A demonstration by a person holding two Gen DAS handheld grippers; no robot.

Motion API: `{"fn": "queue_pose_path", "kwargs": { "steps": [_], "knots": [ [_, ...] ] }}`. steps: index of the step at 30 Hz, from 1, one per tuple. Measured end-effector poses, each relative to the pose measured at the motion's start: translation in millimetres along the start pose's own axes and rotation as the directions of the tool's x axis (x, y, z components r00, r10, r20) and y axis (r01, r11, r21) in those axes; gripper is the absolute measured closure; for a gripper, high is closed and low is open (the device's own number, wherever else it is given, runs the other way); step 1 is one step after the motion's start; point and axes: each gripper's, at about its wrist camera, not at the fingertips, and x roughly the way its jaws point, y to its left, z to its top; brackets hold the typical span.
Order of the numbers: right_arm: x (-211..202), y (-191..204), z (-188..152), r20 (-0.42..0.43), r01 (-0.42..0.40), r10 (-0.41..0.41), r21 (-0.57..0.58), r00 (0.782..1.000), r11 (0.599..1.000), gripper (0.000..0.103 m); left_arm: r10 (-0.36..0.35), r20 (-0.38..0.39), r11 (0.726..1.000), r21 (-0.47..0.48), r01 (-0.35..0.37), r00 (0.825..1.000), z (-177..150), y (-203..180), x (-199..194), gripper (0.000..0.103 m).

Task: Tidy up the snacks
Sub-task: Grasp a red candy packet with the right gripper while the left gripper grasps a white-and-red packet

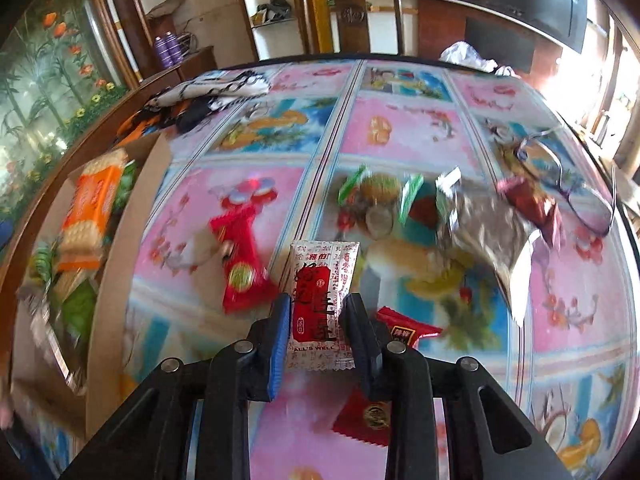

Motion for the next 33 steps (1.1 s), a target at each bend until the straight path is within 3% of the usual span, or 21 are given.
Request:
{"fn": "queue_pose_path", "kwargs": {
  "steps": [5,7,11,15,19,23,28,33],
  "knots": [
    [-19.5,-11.0,-26.1,-0.039,-0.089,0.088,-0.012,0.995,0.996,0.073,-0.056,-0.047,0.996,0.066,0.059,0.997,-6.6,-38.9,2.8,0.040],
    [-27.3,-20.4,-33.7,-0.036,-0.172,0.172,0.006,0.984,0.985,0.073,-0.099,-0.077,0.991,0.086,0.106,0.992,-11.2,-61.9,7.2,0.038],
    [-46.3,-48.0,-30.9,0.028,-0.260,0.258,0.096,0.966,0.961,0.069,-0.196,-0.198,0.971,0.098,0.219,0.960,-28.1,-112.7,28.3,0.037],
    [-66.1,-74.6,-28.9,0.099,-0.310,0.297,0.162,0.950,0.937,0.066,-0.188,-0.285,0.960,0.149,0.237,0.940,-49.6,-153.9,50.6,0.037],
    [-71.0,-86.7,-30.5,0.097,-0.201,0.188,0.158,0.977,0.967,0.066,-0.151,-0.370,0.962,0.157,0.222,0.917,-68.3,-178.4,78.3,0.037],
    [-67.2,-87.3,-34.6,0.049,-0.170,0.165,0.121,0.985,0.978,0.067,-0.133,-0.397,0.978,0.094,0.184,0.908,-71.3,-172.9,92.3,0.037],
    [-49.1,-74.8,-40.6,-0.025,-0.075,0.077,0.046,0.997,0.996,0.067,-0.124,-0.396,0.987,0.043,0.154,0.910,-67.0,-162.5,98.0,0.037],
    [-43.9,-73.8,-46.7,-0.032,-0.012,0.012,0.019,0.999,1.000,0.080,-0.137,-0.420,0.987,0.018,0.160,0.897,-68.7,-174.2,106.7,0.037]
  ]
}}
